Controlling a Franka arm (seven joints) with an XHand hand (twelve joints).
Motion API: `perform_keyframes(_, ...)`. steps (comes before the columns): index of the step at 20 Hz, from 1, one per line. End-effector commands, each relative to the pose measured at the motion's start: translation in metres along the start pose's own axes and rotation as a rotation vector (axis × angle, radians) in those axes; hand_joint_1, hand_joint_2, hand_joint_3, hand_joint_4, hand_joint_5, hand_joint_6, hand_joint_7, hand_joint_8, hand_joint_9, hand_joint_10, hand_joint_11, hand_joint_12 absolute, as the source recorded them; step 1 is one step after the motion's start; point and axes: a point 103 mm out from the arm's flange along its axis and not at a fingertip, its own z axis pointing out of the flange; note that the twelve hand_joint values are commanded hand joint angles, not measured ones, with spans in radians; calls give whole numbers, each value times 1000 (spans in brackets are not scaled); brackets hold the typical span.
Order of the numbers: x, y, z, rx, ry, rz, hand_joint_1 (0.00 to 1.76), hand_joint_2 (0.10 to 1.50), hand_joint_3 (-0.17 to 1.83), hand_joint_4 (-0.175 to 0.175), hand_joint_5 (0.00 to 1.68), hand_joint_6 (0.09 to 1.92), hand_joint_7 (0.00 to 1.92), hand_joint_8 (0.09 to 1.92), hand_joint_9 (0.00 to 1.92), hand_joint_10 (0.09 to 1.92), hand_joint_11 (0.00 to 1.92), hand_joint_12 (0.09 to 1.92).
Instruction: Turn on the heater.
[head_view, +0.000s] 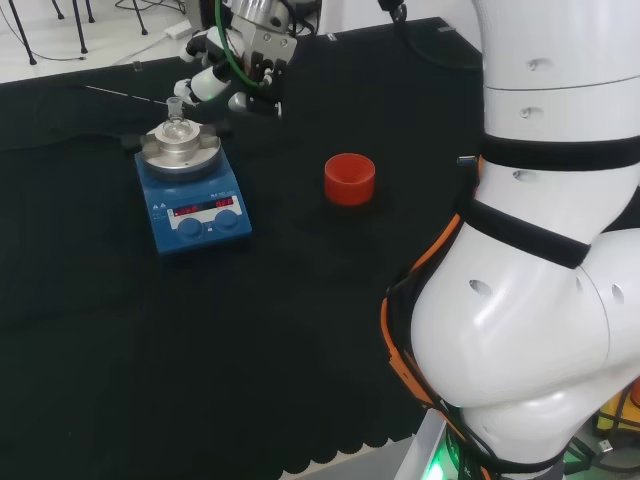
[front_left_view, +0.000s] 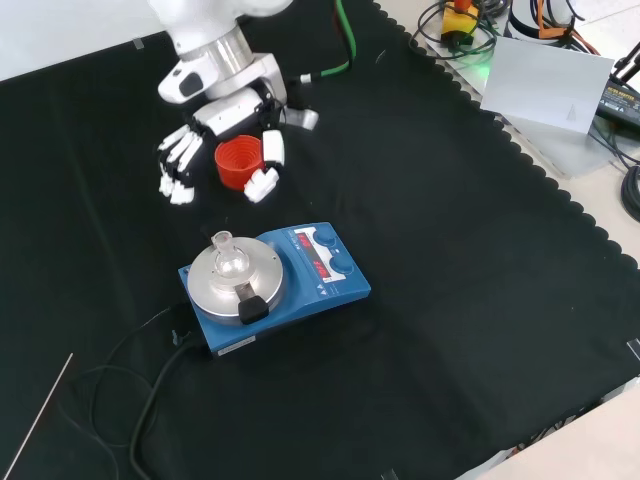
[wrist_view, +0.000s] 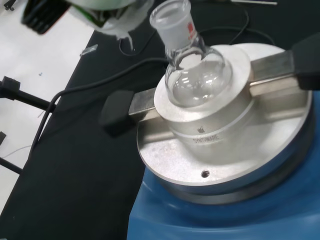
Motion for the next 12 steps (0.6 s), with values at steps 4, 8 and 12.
perform_keyframes(4, -2, -37, -32, 11, -41, 22, 875, 598, 721, -44, 390, 283, 188, 634, 363, 679, 0, 1246)
perform_keyframes(8, 0, -50, -38, 58, -71, 29, 883, 608, 729, -36, 378, 249, 187, 636, 408, 689, 7, 1356)
perform_keyframes(12, 8, -65, -43, 84, -121, 33, 920, 634, 774, -29, 369, 207, 224, 651, 485, 680, 66, 1379)
